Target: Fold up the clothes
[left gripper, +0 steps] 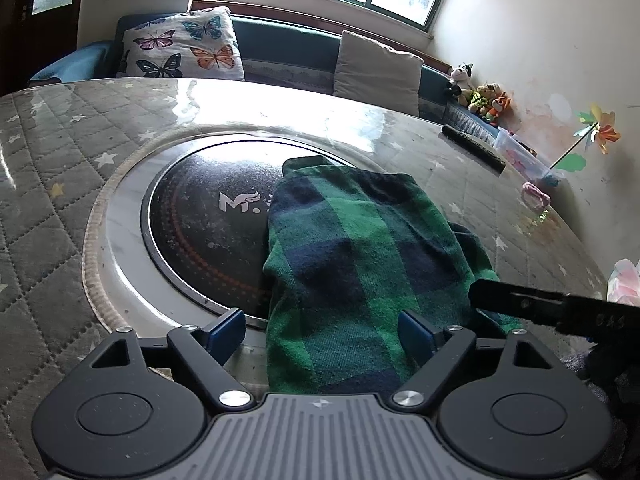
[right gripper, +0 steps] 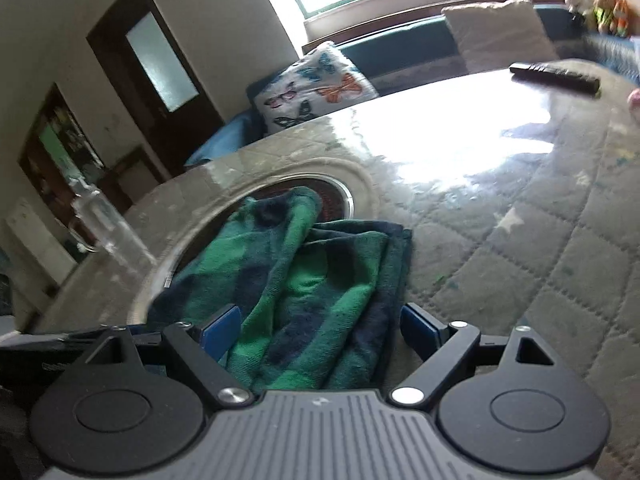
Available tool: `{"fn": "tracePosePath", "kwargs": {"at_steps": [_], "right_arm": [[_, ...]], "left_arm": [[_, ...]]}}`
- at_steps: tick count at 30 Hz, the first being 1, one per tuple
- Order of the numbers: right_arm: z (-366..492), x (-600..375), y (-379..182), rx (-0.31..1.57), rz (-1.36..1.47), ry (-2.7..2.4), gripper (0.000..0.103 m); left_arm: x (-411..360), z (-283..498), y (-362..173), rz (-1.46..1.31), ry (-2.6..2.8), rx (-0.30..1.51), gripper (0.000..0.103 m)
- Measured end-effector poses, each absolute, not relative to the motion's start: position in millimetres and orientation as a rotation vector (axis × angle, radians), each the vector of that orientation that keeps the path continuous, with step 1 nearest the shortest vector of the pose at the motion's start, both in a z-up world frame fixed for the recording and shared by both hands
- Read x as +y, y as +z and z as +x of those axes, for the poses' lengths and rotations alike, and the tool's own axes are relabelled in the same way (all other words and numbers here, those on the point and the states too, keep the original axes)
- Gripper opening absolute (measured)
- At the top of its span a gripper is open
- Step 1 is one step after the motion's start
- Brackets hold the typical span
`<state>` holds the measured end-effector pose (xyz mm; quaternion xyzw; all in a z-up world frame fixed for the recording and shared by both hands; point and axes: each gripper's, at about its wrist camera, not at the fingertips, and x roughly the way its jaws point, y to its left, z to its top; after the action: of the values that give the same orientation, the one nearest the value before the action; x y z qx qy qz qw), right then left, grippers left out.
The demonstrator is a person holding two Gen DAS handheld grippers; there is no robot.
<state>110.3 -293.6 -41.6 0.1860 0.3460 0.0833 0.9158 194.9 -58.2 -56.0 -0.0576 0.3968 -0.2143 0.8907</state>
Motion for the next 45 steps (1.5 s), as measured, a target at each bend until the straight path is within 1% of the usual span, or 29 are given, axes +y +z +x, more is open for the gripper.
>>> {"fn": "tracePosePath", "kwargs": {"at_steps": [1,2,3,4,5,6,7,8,10,11,12,14,17,26,38,45], "right_arm": [[110,-291,-42,0.711,0.371,0.165,0.089],[109,-289,-42,0.712,0.359,0.165,0.083],[109,-286,-42,0.713,0.347,0.167,0.078],[109,-284,-42,0.714,0.341,0.168,0.071],[110,-283,-42,0.714,0.335,0.165,0.063],[110,-283,-43,0.714,0.335,0.165,0.058],[111,-284,-43,0.715,0.343,0.169,0.050],[112,-284,-44,0.719,0.355,0.179,0.041],[113,-286,-46,0.728,0.386,0.203,0.033],[113,-286,-46,0.728,0.396,0.209,0.031],[112,-286,-46,0.727,0.404,0.213,0.029],[112,-285,-46,0.726,0.416,0.220,0.025],[110,-283,-44,0.733,0.433,0.241,0.021],[120,-242,-37,0.772,0.399,0.349,0.019],[176,-128,-29,0.805,0.300,0.548,0.018],[215,-51,-27,0.805,0.228,0.687,0.018]], "left_arm": [[-58,195,-56,-0.122,-0.447,0.826,0.085],[-59,195,-57,-0.124,-0.450,0.827,0.083],[-59,195,-57,-0.126,-0.455,0.826,0.080],[-59,195,-57,-0.132,-0.462,0.824,0.078],[-59,195,-57,-0.138,-0.469,0.823,0.073],[-59,195,-57,-0.146,-0.483,0.825,0.065],[-59,195,-57,-0.156,-0.488,0.828,0.065],[-58,195,-57,-0.157,-0.487,0.827,0.062],[-58,194,-55,-0.150,-0.492,0.817,0.056],[-57,193,-55,-0.147,-0.495,0.811,0.050],[-56,192,-53,-0.149,-0.497,0.804,0.044],[-51,191,-52,-0.160,-0.495,0.796,0.038],[-42,186,-50,-0.179,-0.488,0.794,0.035],[4,163,-43,-0.233,-0.403,0.763,0.030],[110,155,-32,-0.313,-0.178,0.697,0.026],[171,156,-29,-0.370,-0.022,0.665,0.026]]}}
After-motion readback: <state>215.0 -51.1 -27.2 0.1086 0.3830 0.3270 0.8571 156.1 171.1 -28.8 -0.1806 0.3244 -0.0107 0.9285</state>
